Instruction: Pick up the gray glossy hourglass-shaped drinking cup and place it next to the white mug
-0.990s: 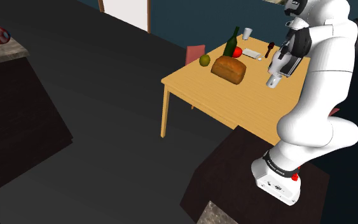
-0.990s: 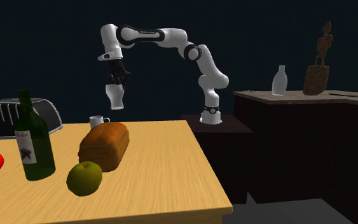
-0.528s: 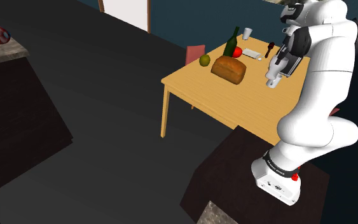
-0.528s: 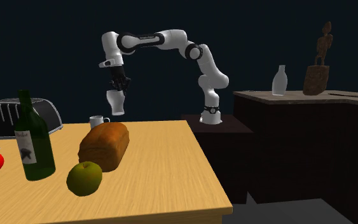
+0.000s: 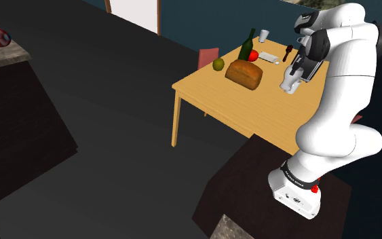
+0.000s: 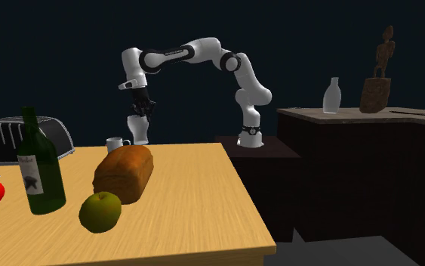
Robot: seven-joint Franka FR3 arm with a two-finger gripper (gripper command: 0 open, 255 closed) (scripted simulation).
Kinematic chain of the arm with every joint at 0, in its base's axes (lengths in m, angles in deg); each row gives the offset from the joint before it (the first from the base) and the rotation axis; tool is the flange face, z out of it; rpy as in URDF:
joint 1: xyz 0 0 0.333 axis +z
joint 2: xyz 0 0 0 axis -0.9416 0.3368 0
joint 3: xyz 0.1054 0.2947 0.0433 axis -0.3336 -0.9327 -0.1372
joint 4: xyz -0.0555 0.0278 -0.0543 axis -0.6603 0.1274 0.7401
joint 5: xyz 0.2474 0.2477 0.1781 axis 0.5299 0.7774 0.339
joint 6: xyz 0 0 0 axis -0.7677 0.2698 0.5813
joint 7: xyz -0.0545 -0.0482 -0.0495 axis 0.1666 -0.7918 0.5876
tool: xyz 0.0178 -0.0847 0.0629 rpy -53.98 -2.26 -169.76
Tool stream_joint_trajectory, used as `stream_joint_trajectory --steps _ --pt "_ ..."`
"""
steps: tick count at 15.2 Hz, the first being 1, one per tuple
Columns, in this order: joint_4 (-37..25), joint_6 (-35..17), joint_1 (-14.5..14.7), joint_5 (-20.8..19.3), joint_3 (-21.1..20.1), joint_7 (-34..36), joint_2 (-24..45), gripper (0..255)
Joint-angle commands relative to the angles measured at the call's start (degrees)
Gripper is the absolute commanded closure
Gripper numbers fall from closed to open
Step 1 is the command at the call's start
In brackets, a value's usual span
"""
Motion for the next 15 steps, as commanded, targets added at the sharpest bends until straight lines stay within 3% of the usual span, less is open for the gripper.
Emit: stream_joint_trajectory --steps 1,15 --pt "0.8 -1.1 0.1 0.2 -0.1 -0.1 0.3 255" --pt "5.8 -8.9 0.3 1.8 -1.2 -1.4 3.5 255"
